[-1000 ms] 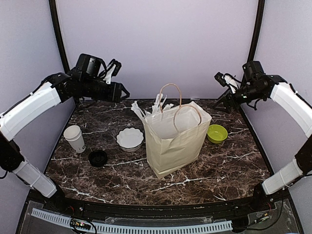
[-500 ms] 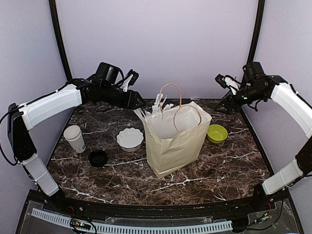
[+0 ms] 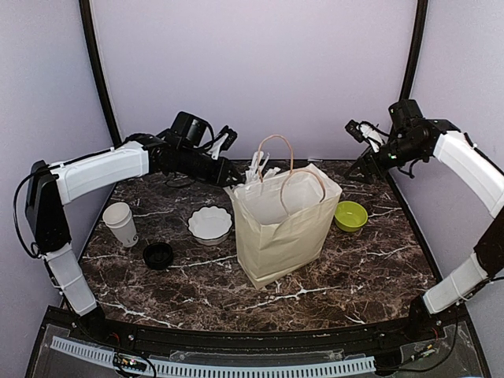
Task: Pack the takeout coffee
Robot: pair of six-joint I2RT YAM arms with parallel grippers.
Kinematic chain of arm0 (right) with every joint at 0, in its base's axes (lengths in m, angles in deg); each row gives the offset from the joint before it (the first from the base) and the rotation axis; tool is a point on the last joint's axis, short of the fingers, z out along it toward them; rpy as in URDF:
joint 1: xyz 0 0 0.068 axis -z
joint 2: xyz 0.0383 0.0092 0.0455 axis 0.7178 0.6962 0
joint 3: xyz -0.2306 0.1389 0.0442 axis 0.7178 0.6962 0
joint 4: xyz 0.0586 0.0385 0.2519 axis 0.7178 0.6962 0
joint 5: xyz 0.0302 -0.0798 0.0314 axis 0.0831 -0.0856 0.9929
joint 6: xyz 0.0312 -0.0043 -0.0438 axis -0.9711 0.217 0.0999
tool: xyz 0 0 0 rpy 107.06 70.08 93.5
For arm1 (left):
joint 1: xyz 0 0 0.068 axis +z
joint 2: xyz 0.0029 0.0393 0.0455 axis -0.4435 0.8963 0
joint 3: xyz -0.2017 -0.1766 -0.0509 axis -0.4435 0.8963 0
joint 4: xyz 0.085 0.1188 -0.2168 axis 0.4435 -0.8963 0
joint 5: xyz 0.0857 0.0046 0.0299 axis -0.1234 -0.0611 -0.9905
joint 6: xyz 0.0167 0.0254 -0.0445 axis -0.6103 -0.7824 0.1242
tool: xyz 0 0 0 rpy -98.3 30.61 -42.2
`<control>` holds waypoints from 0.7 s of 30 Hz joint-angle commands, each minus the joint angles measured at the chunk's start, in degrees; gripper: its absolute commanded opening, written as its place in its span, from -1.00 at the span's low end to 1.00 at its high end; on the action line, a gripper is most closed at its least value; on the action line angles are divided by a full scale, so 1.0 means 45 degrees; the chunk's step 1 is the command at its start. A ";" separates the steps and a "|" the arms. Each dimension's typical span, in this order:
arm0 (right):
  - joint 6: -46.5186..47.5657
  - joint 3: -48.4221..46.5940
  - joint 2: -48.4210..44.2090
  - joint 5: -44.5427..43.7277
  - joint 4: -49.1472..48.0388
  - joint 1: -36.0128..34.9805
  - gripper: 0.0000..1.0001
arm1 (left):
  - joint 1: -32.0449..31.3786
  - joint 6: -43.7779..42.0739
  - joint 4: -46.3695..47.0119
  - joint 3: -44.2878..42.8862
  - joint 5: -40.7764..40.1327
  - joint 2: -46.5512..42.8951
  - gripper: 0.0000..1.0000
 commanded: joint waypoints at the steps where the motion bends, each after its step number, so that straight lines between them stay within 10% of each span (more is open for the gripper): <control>1: -0.0101 -0.0380 0.0154 0.0009 -0.0033 0.0054 0.50 | -0.0135 -0.0103 -0.0017 -0.0250 -0.0341 -0.0295 -0.67; 21: -0.0064 -0.0904 0.0911 0.0222 0.0062 0.0051 0.49 | -0.0235 -0.1226 -0.1452 -0.1583 -0.2299 -0.1612 -0.94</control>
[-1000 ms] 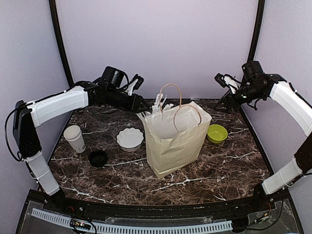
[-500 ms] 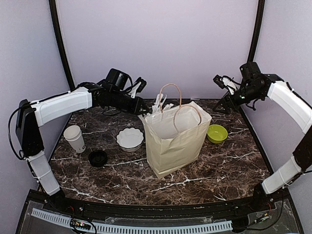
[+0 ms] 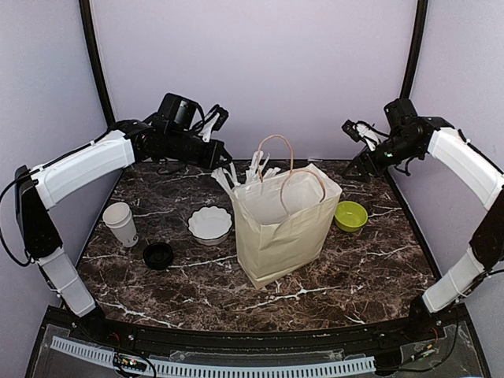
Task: Pack the takeout coffee
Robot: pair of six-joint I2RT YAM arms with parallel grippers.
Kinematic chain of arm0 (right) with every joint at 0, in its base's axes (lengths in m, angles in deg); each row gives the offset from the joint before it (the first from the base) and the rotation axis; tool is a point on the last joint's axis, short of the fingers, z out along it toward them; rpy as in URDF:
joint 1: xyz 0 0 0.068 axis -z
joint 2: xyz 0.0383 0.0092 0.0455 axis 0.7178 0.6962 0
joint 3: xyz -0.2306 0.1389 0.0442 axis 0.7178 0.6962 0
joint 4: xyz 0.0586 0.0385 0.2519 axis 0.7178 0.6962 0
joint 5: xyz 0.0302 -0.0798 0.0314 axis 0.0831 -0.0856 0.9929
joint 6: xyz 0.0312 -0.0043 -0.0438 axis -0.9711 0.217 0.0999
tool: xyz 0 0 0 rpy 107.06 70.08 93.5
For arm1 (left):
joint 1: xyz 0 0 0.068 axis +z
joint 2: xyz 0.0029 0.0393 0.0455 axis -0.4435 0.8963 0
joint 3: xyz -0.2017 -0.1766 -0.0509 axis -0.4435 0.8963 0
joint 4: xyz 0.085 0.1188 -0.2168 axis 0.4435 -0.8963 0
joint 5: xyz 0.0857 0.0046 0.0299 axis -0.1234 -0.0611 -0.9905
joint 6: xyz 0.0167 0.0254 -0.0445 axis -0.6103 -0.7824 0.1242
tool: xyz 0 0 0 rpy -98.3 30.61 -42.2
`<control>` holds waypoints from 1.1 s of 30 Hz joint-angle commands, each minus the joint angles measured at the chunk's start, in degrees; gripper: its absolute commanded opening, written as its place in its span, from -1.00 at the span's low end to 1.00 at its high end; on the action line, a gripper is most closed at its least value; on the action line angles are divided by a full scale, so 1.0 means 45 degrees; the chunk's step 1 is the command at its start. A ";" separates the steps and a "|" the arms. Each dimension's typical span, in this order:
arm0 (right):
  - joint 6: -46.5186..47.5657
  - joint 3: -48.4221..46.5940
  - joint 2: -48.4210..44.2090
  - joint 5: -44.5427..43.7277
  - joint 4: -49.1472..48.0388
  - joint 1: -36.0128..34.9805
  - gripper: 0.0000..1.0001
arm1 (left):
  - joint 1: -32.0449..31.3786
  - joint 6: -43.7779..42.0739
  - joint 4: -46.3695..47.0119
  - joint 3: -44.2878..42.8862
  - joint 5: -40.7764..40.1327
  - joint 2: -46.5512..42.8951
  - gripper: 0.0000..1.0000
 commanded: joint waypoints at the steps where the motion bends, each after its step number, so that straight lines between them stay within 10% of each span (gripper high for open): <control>1: -0.0059 -0.0486 0.0214 0.0190 -0.0061 0.0056 0.49 | -0.0048 -0.0501 -0.0499 -0.0609 -0.0335 -0.0752 -0.95; 17: -0.0074 -0.1064 0.0619 0.0508 0.0152 0.0056 0.48 | -0.0058 -0.1313 -0.0699 -0.1813 0.0871 -0.4665 -1.00; 33: -0.0040 -0.0690 0.0106 0.0294 -0.0033 0.0051 0.48 | -0.0116 0.0969 0.0493 -0.2133 0.7799 -0.5479 -1.00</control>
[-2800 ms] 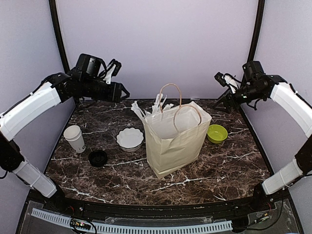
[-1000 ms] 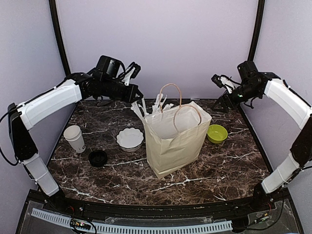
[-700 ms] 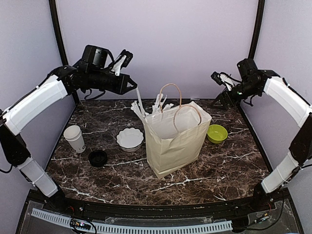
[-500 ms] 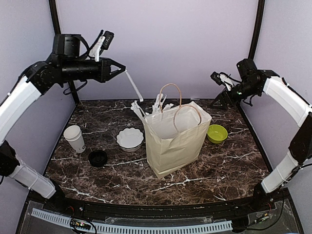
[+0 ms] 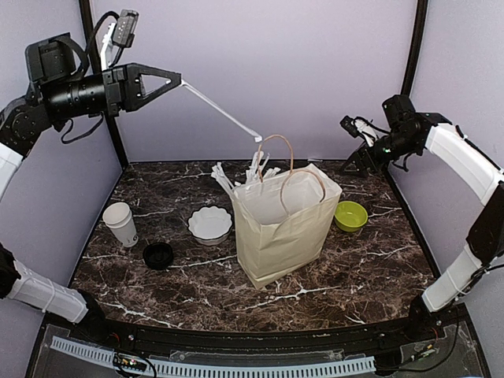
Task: Pack the takeout coffee
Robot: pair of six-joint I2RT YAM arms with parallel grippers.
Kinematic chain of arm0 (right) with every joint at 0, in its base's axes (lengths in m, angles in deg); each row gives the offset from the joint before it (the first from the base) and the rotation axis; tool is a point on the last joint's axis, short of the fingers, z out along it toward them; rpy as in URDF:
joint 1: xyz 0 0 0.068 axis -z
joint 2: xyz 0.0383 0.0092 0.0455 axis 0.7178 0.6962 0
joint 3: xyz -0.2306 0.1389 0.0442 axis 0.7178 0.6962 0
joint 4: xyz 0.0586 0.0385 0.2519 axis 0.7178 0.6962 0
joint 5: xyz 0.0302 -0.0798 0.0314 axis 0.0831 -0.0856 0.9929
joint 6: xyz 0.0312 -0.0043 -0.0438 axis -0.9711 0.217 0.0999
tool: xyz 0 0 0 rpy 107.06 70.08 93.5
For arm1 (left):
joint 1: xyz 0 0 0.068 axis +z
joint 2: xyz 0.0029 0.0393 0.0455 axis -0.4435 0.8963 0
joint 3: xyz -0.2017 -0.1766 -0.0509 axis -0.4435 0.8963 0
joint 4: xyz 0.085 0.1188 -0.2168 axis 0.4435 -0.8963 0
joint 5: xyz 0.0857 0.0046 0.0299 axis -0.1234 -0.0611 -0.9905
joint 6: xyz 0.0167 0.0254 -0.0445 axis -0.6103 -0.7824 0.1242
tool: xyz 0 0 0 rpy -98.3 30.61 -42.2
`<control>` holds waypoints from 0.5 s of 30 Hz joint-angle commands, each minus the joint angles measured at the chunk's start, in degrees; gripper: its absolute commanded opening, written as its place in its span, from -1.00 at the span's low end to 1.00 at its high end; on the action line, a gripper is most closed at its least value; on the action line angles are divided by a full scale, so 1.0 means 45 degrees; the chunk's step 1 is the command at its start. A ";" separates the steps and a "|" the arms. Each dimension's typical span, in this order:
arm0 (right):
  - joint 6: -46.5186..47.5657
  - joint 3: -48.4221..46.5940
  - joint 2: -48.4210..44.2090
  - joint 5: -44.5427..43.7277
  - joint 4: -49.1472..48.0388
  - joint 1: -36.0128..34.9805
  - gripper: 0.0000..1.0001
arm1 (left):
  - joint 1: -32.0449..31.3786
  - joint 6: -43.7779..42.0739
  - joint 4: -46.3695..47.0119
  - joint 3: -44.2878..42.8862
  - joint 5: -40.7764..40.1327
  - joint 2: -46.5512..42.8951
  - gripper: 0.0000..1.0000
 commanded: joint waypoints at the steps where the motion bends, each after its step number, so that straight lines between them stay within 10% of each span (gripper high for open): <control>1: -0.0040 0.0114 -0.0500 0.0009 -0.0183 0.0046 0.48 | -0.0167 0.1391 0.1170 0.0537 0.2845 0.0336 -1.00; 8: -0.0019 0.0584 -0.0866 0.0061 -0.0369 0.0056 0.48 | -0.0930 0.0794 -0.0154 0.0540 0.1498 0.1383 -1.00; 15: 0.0024 0.0960 -0.1046 0.0163 -0.0542 0.0054 0.48 | -0.1814 0.1944 0.2714 0.2568 0.1279 0.2492 -1.00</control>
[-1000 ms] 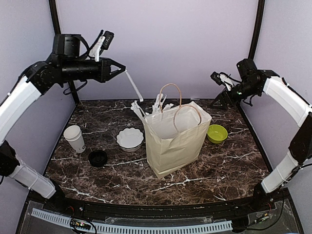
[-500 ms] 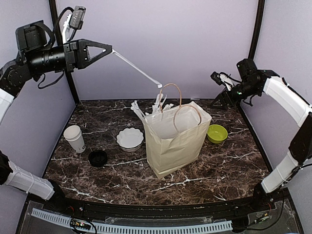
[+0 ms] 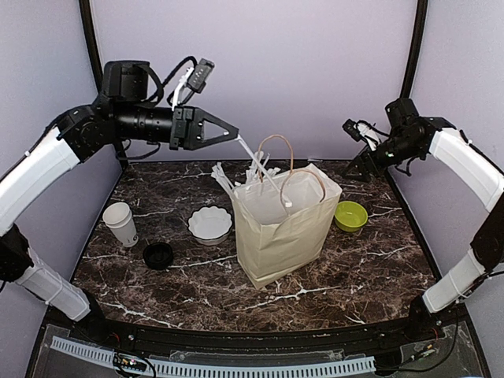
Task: Pack the takeout coffee
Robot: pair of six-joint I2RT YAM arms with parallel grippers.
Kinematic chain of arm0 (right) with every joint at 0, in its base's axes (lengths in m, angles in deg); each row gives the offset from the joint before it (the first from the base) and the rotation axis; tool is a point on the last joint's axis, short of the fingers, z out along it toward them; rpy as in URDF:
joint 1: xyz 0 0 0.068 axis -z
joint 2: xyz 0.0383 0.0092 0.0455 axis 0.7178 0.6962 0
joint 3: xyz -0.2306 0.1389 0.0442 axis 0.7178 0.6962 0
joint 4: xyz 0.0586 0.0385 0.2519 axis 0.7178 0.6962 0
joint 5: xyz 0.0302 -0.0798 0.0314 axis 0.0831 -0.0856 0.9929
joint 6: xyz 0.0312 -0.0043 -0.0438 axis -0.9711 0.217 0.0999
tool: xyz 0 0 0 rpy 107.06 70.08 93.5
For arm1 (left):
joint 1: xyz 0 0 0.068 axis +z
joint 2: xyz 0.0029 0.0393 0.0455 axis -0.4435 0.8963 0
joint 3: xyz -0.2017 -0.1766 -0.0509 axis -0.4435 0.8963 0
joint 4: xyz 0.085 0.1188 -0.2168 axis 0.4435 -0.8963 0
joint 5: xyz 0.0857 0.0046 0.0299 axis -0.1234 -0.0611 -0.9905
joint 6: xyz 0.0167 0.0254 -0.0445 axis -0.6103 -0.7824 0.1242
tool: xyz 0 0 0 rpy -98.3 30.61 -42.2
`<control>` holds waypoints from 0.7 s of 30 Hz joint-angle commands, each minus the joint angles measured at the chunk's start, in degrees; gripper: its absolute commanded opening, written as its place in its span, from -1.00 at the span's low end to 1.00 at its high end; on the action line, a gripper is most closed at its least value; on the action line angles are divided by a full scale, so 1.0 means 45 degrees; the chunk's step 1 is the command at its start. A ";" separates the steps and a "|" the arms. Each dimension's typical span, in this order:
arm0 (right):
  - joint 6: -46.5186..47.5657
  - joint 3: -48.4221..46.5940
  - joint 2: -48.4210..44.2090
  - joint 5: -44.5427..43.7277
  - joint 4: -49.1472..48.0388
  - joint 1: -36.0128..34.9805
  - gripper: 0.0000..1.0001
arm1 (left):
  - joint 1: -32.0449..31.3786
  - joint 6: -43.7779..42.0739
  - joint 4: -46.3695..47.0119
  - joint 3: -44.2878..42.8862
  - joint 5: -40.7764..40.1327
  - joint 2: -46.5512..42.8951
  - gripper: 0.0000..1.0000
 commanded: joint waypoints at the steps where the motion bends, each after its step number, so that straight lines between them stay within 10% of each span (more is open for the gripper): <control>1: 0.0020 0.0212 -0.0391 0.0170 -0.0383 0.0053 0.48 | -0.0741 0.0885 0.2679 0.1312 -0.0310 0.0733 -1.00; 13: 0.0311 -0.0089 -0.0571 0.0347 -0.0279 0.0056 0.49 | -0.1685 0.2053 0.5140 0.1639 -0.1485 0.3369 -0.95; 21: 0.0199 -0.0495 -0.0936 0.0265 -0.0431 0.0056 0.58 | -0.1689 -0.0115 0.1581 0.0585 -0.4576 0.2103 0.11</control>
